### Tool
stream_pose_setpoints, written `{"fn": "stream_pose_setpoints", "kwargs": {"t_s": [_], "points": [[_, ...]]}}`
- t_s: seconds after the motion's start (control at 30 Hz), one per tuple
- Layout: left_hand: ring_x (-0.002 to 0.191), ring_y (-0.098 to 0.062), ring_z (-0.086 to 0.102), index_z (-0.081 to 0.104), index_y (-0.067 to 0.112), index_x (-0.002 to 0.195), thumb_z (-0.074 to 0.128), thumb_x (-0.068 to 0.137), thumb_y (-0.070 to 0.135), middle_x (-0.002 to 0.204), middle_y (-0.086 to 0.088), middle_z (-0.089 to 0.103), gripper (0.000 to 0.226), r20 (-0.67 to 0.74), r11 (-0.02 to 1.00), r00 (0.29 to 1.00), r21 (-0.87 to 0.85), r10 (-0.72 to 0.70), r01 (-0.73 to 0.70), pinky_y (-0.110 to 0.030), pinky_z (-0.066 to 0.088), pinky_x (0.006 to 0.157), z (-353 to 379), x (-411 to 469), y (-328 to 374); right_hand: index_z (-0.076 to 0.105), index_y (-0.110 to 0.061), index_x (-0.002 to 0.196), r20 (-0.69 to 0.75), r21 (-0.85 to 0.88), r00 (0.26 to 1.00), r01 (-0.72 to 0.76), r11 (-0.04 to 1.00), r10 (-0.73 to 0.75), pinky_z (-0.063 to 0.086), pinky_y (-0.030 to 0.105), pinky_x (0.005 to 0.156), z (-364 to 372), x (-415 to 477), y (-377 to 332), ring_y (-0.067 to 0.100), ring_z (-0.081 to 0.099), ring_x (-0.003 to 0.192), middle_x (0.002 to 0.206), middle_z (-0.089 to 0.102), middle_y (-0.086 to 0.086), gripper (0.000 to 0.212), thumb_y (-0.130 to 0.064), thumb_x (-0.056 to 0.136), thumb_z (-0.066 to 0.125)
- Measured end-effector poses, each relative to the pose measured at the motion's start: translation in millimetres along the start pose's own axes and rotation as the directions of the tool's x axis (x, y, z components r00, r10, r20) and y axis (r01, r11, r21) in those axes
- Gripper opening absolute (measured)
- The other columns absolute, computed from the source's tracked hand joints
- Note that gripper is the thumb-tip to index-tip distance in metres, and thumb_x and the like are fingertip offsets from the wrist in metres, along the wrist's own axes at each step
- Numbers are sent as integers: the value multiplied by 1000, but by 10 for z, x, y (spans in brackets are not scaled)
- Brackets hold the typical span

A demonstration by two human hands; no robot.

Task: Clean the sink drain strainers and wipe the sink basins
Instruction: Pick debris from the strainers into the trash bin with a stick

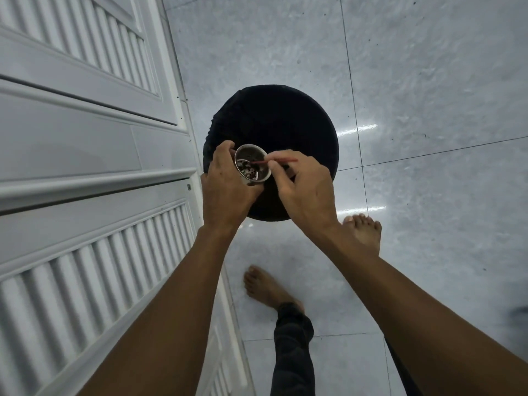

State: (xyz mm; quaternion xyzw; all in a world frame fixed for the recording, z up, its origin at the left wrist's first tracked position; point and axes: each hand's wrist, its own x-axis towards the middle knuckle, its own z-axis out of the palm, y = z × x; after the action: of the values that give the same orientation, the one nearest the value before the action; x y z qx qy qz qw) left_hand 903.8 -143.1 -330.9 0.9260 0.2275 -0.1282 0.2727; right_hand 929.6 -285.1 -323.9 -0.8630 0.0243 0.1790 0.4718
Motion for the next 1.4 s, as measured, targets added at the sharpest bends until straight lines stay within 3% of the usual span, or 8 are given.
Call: {"fn": "stream_pose_setpoints", "kwargs": {"t_s": [0.33, 0.47, 0.63, 0.83, 1.0, 1.23, 1.33, 1.4], "points": [[123, -24, 61, 40, 14, 144, 90, 75, 40, 135, -6, 58, 89, -28, 1000, 999, -6, 22, -22, -50, 52, 103, -18, -16, -12, 74, -20, 115, -9, 11, 1000, 18, 1000, -18, 57, 26, 90, 36, -55, -21, 9, 67, 97, 111, 74, -5, 23, -31, 99, 61], [121, -25, 60, 47, 12, 139, 90, 75, 37, 134, -9, 58, 81, -28, 998, 998, 24, 57, -57, -49, 53, 100, -12, -28, -17, 73, -21, 117, -28, -31, 997, -68, 997, 67, 56, 26, 90, 1, -49, 8, 9, 66, 98, 112, 74, -6, 23, -30, 101, 59], [122, -26, 58, 53, 8, 138, 88, 79, 39, 135, -11, 58, 75, -16, 996, 997, 55, 74, -73, -49, 51, 101, -2, 1, -39, 74, -20, 116, 14, -55, 998, 63, 997, -62, 50, 17, 90, -20, -109, -70, 10, 65, 100, 112, 74, -3, 24, -30, 100, 60], [122, -24, 58, 54, 9, 139, 90, 77, 36, 135, -9, 58, 76, -12, 994, 994, 10, 112, -111, -51, 51, 102, 12, -45, -30, 74, -17, 117, -31, 44, 1000, 2, 999, -1, 54, 22, 92, -79, -92, -73, 11, 65, 101, 113, 74, -1, 24, -27, 100, 61], [122, -29, 59, 54, 6, 138, 90, 77, 36, 134, -14, 58, 76, -22, 993, 993, -26, 118, -118, -53, 51, 102, 20, -87, -15, 74, -18, 118, -30, -84, 1000, -1, 996, -1, 52, 19, 91, -62, -156, -30, 11, 63, 100, 114, 74, -2, 25, -28, 101, 59], [123, -30, 58, 53, 5, 138, 91, 76, 33, 135, -16, 56, 78, -27, 992, 992, -30, 120, -121, -54, 51, 103, 19, -100, 14, 74, -19, 118, 0, -80, 999, 35, 996, -35, 50, 16, 89, -94, -249, 10, 10, 63, 99, 114, 74, -2, 24, -28, 100, 61], [123, -28, 57, 53, 7, 138, 91, 75, 30, 134, -14, 56, 77, -29, 992, 992, -34, 120, -121, -55, 50, 102, 3, -101, -21, 74, -20, 118, -27, -124, 999, 19, 992, -23, 41, 6, 85, -140, -224, 32, 7, 60, 98, 113, 74, -5, 24, -29, 100, 60], [123, -28, 56, 52, 8, 138, 90, 75, 30, 134, -13, 56, 77, -31, 993, 993, -28, 110, -111, -55, 50, 102, -4, -98, -57, 74, -19, 117, 2, -99, 997, 75, 992, -75, 45, 10, 86, -135, -235, 1, 9, 62, 98, 113, 74, -3, 24, -29, 100, 60]]}}
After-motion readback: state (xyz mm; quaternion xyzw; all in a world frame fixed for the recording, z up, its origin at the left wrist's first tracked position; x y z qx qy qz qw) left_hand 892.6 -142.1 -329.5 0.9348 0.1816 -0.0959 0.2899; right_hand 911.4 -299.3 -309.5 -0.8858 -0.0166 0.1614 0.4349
